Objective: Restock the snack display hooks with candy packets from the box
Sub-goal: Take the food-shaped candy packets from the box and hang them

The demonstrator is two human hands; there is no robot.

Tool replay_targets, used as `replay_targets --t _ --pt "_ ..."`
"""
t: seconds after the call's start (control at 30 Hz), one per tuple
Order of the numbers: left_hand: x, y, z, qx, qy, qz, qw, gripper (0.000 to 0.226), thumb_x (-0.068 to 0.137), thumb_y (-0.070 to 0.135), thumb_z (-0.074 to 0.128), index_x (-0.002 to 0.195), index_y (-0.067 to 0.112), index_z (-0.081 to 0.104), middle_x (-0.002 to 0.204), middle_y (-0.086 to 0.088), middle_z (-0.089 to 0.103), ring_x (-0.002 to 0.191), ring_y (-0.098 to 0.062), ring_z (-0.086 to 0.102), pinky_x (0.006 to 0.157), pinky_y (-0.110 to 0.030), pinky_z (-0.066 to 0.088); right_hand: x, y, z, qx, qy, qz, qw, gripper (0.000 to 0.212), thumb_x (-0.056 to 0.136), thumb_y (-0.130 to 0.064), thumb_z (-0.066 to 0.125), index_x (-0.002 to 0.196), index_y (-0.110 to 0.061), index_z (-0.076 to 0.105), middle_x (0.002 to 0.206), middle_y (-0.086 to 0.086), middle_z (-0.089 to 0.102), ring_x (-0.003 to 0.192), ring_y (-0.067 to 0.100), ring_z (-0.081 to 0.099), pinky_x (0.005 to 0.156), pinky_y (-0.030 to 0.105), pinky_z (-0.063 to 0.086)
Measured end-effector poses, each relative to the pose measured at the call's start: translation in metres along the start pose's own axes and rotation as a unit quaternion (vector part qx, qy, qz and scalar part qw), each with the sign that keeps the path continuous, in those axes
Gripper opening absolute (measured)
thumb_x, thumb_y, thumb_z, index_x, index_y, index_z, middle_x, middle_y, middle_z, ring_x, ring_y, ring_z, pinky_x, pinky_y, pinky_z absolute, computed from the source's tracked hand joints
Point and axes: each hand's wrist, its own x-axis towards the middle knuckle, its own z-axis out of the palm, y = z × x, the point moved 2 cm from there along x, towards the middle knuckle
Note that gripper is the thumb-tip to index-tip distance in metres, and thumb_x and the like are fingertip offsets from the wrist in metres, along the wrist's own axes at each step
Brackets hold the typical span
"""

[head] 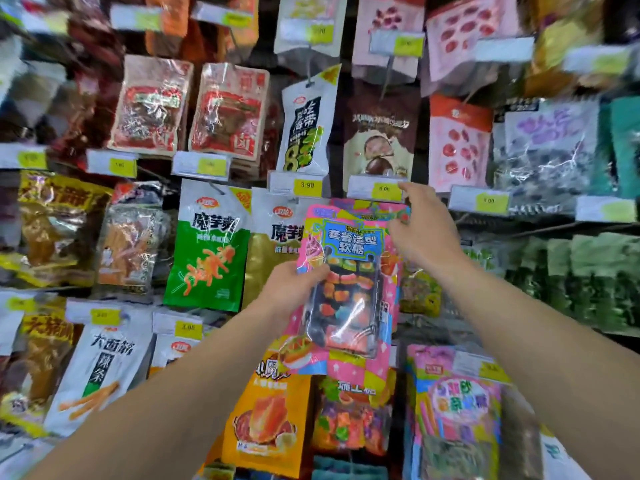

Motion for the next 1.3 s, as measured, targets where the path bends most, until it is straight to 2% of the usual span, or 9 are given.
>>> replay_targets --t 0.1,0.2,0.3,0.4,0.57,0.73,1.13,1.23,1.3 --pt "0.017 -0.005 0.009 0.033 0.026 0.020 0.999 0.029 0.078 0.042 0.074 0.088 0.015 0.076 0.092 -0.004 0.076 0.089 -0.023 0.070 0.084 -0.038 0.056 0.022 0.005 0.000 -0.068 -0.033 -0.064 0.995 0.067 0.086 -0.014 0.056 0.149 -0.018 0.036 0.151 0.007 0.038 0.131 0.036 0.042 0.109 0.045 0.038" --pt "0.031 -0.008 0.015 0.045 0.023 0.034 0.998 0.040 0.060 0.056 0.073 0.083 0.023 0.077 0.091 -0.004 0.077 0.094 -0.028 0.070 0.096 -0.050 0.051 0.033 0.014 0.004 -0.098 -0.059 -0.084 0.990 0.065 0.089 -0.015 0.056 0.150 -0.020 0.035 0.153 0.003 0.036 0.132 0.035 0.039 0.109 0.046 0.038" --pt "0.040 -0.005 0.023 0.041 0.031 0.050 0.997 0.034 0.063 0.049 0.073 0.081 0.020 0.078 0.090 -0.007 0.077 0.094 -0.030 0.071 0.095 -0.052 0.051 0.043 0.023 0.009 -0.110 -0.045 -0.105 0.987 0.060 0.091 -0.012 0.049 0.149 -0.021 0.037 0.154 -0.001 0.034 0.129 0.034 0.040 0.106 0.046 0.041" --pt "0.050 -0.004 0.030 0.005 0.021 0.052 0.998 0.038 0.062 0.042 0.075 0.083 0.010 0.078 0.089 -0.016 0.076 0.091 -0.036 0.071 0.090 -0.057 0.053 0.056 0.028 0.011 -0.062 0.006 -0.126 0.990 0.045 0.096 -0.012 0.043 0.138 -0.023 0.052 0.140 0.001 0.050 0.119 0.035 0.050 0.099 0.047 0.046" --pt "0.057 0.005 0.041 0.014 0.033 0.067 0.997 0.013 0.088 0.018 0.069 0.078 0.011 0.074 0.084 -0.009 0.076 0.068 -0.012 0.071 0.056 -0.019 0.053 0.076 0.031 0.004 0.022 0.036 -0.097 0.994 0.031 0.100 -0.023 0.044 0.118 -0.027 0.069 0.121 0.001 0.068 0.111 0.027 0.060 0.093 0.044 0.049" --pt "0.061 -0.001 0.044 -0.010 0.027 0.079 0.996 0.008 0.087 0.020 0.071 0.085 0.013 0.075 0.089 -0.006 0.077 0.091 -0.027 0.072 0.089 -0.044 0.055 0.081 0.031 0.004 0.035 0.030 -0.084 0.995 0.030 0.099 -0.028 0.044 0.114 -0.029 0.069 0.116 0.000 0.070 0.106 0.027 0.061 0.089 0.045 0.051" --pt "0.091 0.002 0.049 0.043 0.079 0.026 0.996 0.022 0.088 0.028 0.069 0.097 0.008 0.069 0.093 -0.008 0.075 0.087 -0.027 0.071 0.084 -0.041 0.057 0.066 0.037 0.011 0.040 0.030 -0.118 0.992 0.034 0.100 -0.017 0.046 0.128 -0.023 0.064 0.134 -0.002 0.059 0.120 0.024 0.054 0.100 0.038 0.046" --pt "0.094 -0.005 0.047 0.044 0.081 0.009 0.996 0.024 0.087 0.032 0.070 0.093 0.009 0.068 0.092 -0.010 0.075 0.088 -0.029 0.071 0.087 -0.048 0.056 0.052 0.044 0.017 0.025 0.022 -0.115 0.993 0.045 0.098 -0.006 0.043 0.138 -0.023 0.055 0.151 -0.006 0.043 0.133 0.022 0.045 0.110 0.041 0.040" --pt "0.092 -0.011 0.045 0.056 0.087 0.006 0.995 0.025 0.088 0.034 0.069 0.086 0.009 0.068 0.083 -0.008 0.073 0.080 -0.025 0.068 0.078 -0.040 0.057 0.033 0.051 0.021 0.040 0.015 -0.099 0.994 0.052 0.095 -0.003 0.045 0.143 -0.023 0.048 0.156 -0.009 0.032 0.135 0.018 0.041 0.112 0.037 0.037"
